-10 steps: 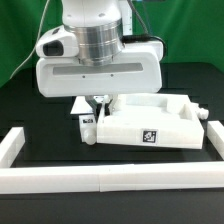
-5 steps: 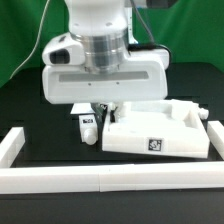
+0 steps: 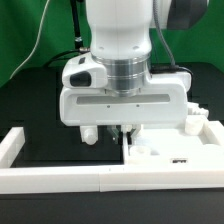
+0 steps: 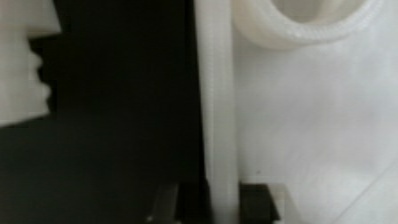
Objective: Assemble one leg
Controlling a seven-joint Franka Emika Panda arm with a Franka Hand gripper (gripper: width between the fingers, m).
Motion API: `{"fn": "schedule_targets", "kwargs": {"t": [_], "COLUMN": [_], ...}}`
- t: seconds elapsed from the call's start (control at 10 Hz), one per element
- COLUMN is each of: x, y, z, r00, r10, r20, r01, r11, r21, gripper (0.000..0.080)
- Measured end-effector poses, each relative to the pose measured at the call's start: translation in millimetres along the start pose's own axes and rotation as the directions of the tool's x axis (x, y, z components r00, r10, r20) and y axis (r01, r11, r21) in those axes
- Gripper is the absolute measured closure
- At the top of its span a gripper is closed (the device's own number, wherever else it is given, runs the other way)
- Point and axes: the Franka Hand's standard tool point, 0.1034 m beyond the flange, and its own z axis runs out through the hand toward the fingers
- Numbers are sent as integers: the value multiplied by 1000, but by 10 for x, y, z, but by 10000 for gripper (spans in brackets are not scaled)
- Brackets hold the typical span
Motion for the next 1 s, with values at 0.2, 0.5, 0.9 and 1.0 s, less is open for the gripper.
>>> {"fn": "schedule_targets", "kwargs": {"t": [0.2,0.5,0.9,1.0], "x": [43,42,37,-21], "y": [11,12,11,7], "z": [1,4,-18,-163], "r00": [1000,1000,1000,1000], "r10": [-6,-6,-4,0], "r20": [-24,-23,-21,-10], "r01": [5,5,4,0], "r11": [1000,1000,1000,1000], "r21": [-13,-13,-12,-4], "gripper": [747,434,181,155]}}
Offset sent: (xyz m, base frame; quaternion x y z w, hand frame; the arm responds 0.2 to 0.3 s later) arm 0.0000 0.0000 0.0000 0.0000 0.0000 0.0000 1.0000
